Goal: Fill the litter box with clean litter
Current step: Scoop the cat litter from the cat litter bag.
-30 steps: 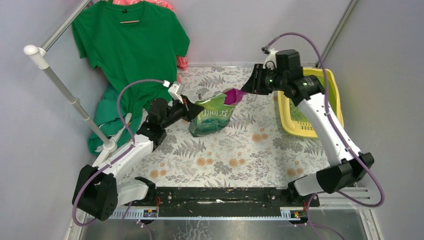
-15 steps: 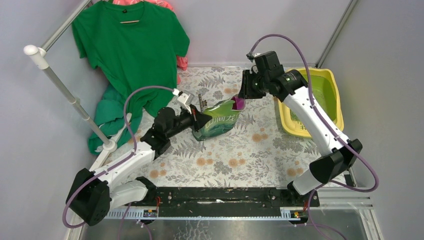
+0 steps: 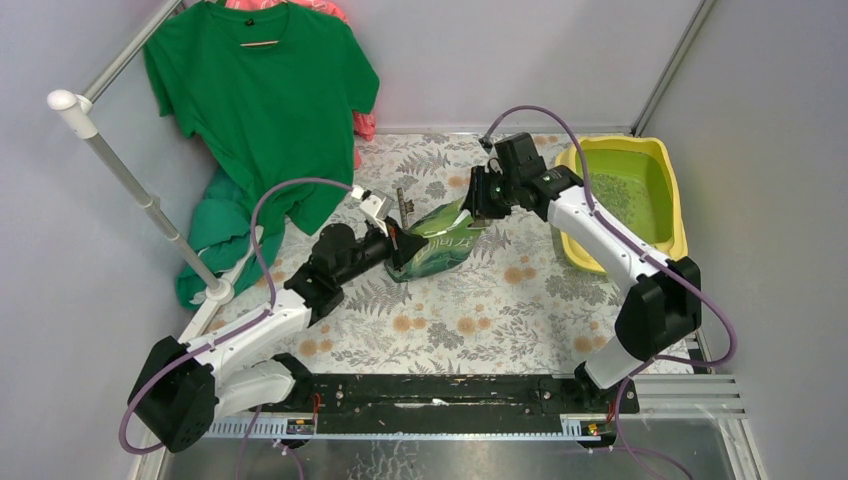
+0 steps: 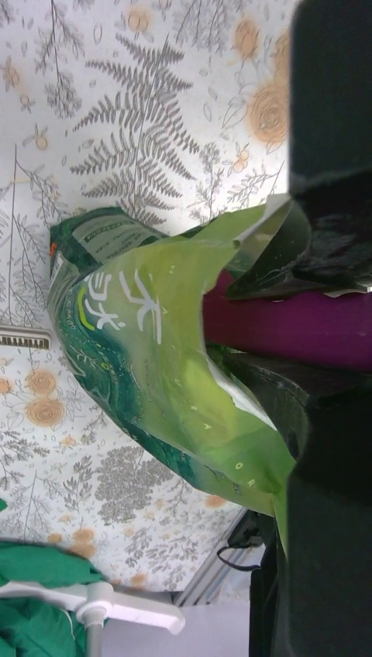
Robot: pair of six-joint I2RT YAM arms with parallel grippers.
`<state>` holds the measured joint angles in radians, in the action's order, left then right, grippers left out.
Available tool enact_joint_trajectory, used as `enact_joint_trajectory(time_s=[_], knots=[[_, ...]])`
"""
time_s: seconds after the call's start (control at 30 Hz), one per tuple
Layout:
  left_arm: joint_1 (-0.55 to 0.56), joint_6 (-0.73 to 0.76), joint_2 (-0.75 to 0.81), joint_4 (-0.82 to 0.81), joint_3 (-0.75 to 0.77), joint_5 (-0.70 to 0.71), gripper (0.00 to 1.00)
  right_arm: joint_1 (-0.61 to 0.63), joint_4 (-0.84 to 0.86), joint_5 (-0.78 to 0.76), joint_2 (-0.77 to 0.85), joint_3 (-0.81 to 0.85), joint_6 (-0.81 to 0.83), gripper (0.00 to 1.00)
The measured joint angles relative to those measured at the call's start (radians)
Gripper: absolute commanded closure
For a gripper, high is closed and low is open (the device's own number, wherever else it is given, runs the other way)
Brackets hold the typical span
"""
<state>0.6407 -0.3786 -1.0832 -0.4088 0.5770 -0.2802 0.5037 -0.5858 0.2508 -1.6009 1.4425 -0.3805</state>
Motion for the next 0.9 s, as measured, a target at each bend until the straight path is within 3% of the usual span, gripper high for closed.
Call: enact_joint_trajectory(time_s=[0.37,0.67,0.9], knots=[[0.000,0.037,0.046,0.034,-0.016,0.050,0.99,-0.033,0.299,0.179,-0.001,-0.180,-0.102,1.00],[-0.026,0.054,0.095,0.113,-0.020,0.062,0.99,-0.119,0.616,0.441,0.018,-0.394,-0.314,1.00],[-0.079,0.049,0.126,0.134,-0.019,0.057,0.99,-0.196,0.676,0.586,0.135,-0.486,-0.407,1.00]])
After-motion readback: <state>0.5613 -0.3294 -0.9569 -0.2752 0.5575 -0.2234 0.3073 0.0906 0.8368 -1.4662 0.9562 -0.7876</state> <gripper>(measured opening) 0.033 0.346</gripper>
